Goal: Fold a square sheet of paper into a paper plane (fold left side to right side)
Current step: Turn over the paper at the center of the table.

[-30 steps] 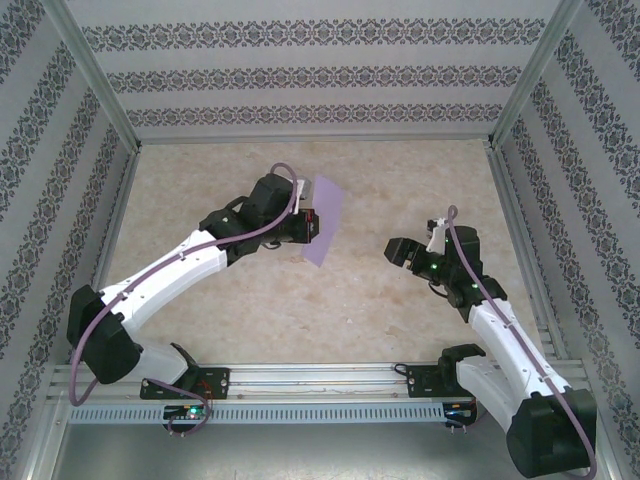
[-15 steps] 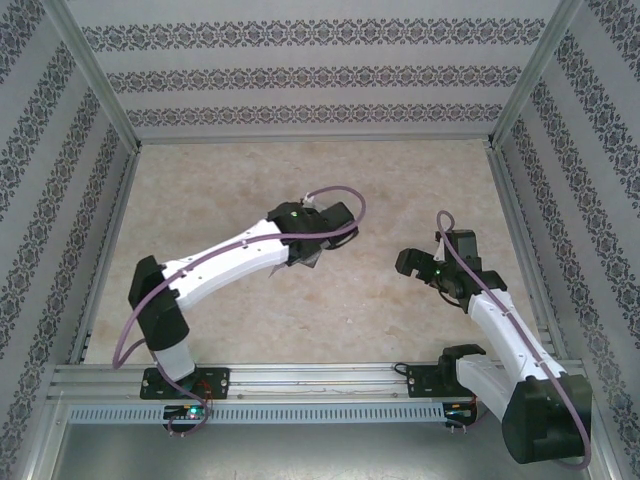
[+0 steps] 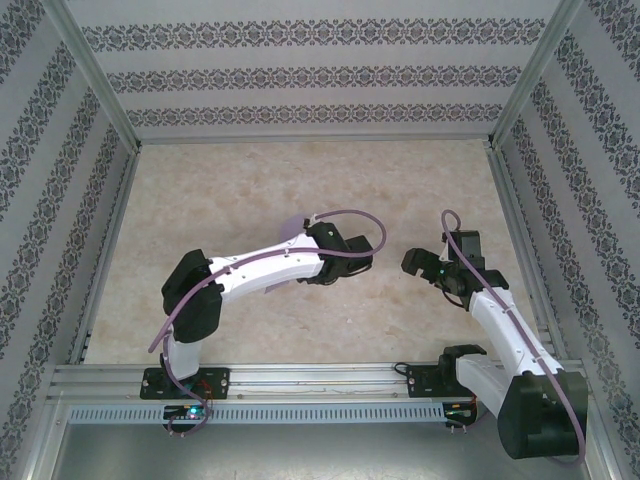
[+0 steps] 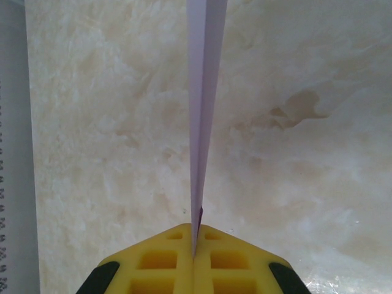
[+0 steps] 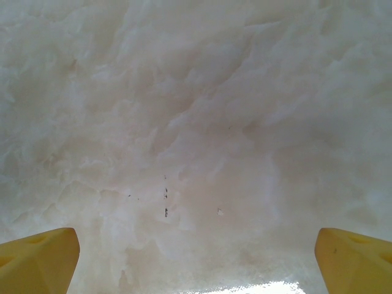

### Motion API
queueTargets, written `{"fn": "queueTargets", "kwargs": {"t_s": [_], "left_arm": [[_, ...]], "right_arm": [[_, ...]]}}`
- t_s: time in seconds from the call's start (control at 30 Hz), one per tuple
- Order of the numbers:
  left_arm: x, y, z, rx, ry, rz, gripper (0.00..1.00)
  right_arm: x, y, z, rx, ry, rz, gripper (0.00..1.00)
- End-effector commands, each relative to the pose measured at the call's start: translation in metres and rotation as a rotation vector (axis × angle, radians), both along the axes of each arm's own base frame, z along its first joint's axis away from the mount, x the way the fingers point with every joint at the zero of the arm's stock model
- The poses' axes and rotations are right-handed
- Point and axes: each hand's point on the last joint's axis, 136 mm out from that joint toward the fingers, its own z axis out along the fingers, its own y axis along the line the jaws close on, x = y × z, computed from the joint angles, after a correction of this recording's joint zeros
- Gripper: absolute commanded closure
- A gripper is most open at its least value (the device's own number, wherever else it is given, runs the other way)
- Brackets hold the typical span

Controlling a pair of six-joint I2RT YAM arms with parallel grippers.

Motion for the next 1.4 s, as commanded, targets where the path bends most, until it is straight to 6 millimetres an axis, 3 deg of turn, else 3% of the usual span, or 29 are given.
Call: {"fn": "queueTargets", "kwargs": {"t_s": [0.0,0.23,0.43,0.93,1.13,1.37], "left_arm": [[-0.006,0.001,-0.013,-0.007,-0.029,0.069,1.0],[-0.005,-0.017,-0.032,0.021,-0.011,0.067,1.0],[-0.004,-0.051,-0.053,-0.134,0.034,0.073,0.99],[-0.007,-0.108,-0.093,-0.46,0.158,0.117,0.72],[0.005,-0.13,-0.081,-0.634,0.173,0.096,0.63],[0.024,-0.118,-0.05,-0.873,0.112,0.073,0.6]], "right_arm": [[-0.001,-0.003,0.001,0.0,-0.005,-0.01,0.02],[-0.001,-0.002,0.003,0.007,-0.014,-0.001,0.02],[-0.001,0.001,0.005,0.017,-0.022,0.013,0.02],[-0.001,0.01,0.002,0.058,-0.008,0.045,0.02],[-0.004,0.016,0.001,0.098,0.007,0.069,0.02],[-0.009,0.048,0.01,0.287,0.01,0.153,0.06]]}}
